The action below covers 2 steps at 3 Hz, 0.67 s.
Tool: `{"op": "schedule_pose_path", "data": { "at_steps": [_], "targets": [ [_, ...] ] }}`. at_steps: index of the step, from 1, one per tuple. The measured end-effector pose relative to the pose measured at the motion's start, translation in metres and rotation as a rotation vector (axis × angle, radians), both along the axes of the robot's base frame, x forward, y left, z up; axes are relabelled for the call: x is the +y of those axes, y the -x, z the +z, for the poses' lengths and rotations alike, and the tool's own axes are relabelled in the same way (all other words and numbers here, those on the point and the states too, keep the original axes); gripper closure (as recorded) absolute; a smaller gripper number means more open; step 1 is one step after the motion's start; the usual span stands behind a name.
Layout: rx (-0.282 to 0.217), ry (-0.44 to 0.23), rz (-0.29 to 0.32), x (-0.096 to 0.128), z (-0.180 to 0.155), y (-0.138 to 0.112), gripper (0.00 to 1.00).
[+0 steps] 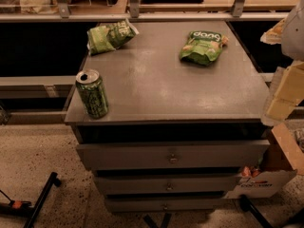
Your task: Move green jalapeno chip bag near green can
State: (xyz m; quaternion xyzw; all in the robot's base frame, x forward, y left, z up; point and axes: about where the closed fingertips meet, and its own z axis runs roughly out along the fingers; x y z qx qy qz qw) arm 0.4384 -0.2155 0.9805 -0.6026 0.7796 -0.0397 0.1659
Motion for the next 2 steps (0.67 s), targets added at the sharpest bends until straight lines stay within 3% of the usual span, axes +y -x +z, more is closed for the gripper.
{"op": "schedule_pose_path", "data": {
  "at_steps": [2],
  "targets": [
    [-0.021, -0.016, 0.013, 0.0070, 0.0019, -0.0088, 0.00]
  ]
}}
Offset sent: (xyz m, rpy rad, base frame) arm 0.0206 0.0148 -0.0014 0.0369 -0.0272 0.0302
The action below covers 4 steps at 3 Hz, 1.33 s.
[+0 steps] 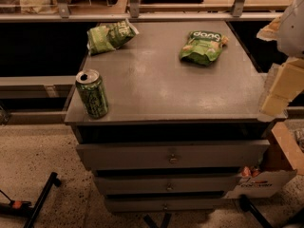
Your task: Move green jalapeno chip bag near green can
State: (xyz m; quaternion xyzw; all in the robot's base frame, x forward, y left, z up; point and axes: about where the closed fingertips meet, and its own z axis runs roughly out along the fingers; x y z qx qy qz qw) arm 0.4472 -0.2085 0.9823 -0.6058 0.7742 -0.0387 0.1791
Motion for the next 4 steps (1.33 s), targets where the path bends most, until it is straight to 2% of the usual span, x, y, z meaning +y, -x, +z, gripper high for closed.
{"op": "schedule_pose_path", "data": {
  "at_steps": [1, 3, 4],
  "targets": [
    [-0.049, -0.024, 0.051, 0.027, -0.004, -0.045, 0.00],
    [-0.206, -0.053, 0.130, 0.095, -0.019, -0.163, 0.00],
    [-0.290, -0.063, 0.157, 0.132, -0.019, -0.205, 0.00]
  ]
}}
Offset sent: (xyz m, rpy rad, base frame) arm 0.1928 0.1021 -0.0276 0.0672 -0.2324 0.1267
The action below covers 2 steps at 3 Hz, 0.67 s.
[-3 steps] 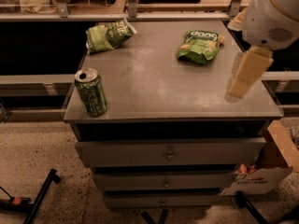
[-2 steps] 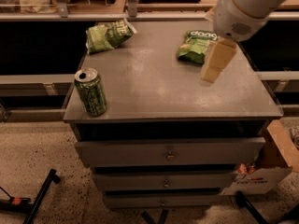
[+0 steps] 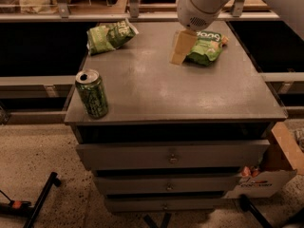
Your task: Move green jalapeno chip bag near green can
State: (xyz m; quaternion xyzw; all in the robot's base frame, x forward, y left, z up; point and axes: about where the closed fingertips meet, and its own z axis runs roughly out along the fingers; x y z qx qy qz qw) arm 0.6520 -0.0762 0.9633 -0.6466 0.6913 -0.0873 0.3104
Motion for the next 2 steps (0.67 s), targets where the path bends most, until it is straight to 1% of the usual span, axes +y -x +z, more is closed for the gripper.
{"op": "schedule_pose_path", "data": {
  "at_steps": [1, 2],
  "targets": [
    [0.000, 0.000, 0.000, 0.0001, 0.0000, 0.0000, 0.00],
    [-0.006, -0.025, 0.009, 0.0041, -0.0013, -0.0028, 0.00]
  ]
}}
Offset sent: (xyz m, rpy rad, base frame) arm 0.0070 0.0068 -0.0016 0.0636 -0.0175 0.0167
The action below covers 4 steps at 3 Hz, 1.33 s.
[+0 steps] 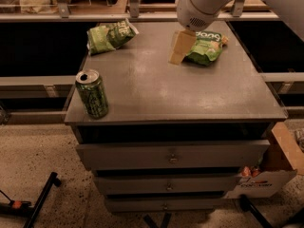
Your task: Move green jalapeno chip bag near green can
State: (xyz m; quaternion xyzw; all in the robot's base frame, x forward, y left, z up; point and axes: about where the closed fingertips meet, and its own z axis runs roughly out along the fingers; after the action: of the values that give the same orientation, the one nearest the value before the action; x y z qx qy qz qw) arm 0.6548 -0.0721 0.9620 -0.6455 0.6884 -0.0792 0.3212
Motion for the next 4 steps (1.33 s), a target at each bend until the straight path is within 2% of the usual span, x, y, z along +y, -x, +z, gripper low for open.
{"op": "schedule_pose_path", "data": {
  "at_steps": [1, 2, 3, 4],
  "targets": [
    [-0.021, -0.025, 0.053, 0.026, -0.011, -0.033, 0.00],
    [-0.024, -0.043, 0.093, 0.059, -0.032, -0.081, 0.00],
    [-0.042, -0.084, 0.088, 0.082, -0.045, -0.125, 0.00],
    [-0.071, -0.117, 0.045, 0.092, -0.054, -0.153, 0.00]
  ]
}}
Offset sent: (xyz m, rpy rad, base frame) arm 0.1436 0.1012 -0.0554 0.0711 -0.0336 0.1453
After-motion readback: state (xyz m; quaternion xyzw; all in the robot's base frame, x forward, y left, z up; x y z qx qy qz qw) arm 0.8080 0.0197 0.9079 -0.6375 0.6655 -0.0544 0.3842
